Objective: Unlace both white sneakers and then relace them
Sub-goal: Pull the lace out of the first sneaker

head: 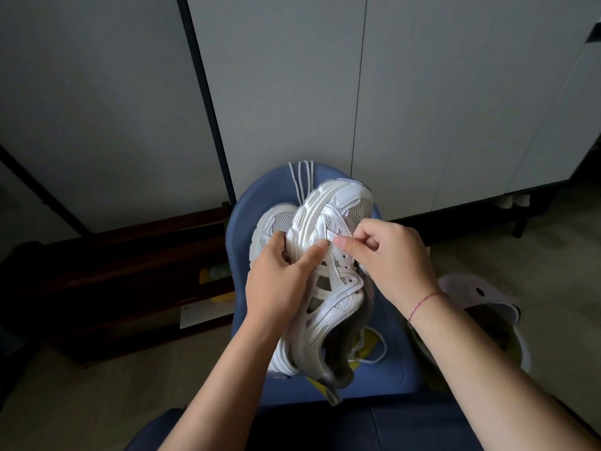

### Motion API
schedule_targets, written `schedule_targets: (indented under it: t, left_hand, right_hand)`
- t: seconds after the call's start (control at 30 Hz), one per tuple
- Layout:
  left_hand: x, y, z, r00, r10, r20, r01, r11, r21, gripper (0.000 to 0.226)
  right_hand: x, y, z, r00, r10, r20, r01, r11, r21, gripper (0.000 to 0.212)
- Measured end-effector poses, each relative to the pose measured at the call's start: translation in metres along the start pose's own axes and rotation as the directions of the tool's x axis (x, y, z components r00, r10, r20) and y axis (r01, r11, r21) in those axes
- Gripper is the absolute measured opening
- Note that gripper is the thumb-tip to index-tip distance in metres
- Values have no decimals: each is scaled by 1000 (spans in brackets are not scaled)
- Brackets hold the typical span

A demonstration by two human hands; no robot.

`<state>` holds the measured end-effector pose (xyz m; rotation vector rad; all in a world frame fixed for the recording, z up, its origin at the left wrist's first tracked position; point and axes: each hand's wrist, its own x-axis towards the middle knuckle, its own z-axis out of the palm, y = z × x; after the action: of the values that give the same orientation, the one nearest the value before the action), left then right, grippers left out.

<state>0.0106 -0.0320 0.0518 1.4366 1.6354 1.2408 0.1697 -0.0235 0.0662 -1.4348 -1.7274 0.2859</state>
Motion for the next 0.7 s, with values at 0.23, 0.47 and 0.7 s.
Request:
schedule_targets:
  t: [0.23, 0.47, 0.7]
  left_hand:
    - [0, 5, -4, 991, -45, 125, 79, 957, -278, 25]
    - [5, 4, -7, 990, -57, 126, 102, 915, -391, 25]
    - [-2, 1, 0, 999, 15, 47, -8, 991, -134, 40]
  right_hand:
    - [1, 1, -1, 982, 191, -16, -131, 732, 668, 30]
    - [6, 13, -7, 913, 403, 72, -278, 481, 832, 30]
    - [3, 3, 4, 969, -148, -199, 128, 986, -110, 39]
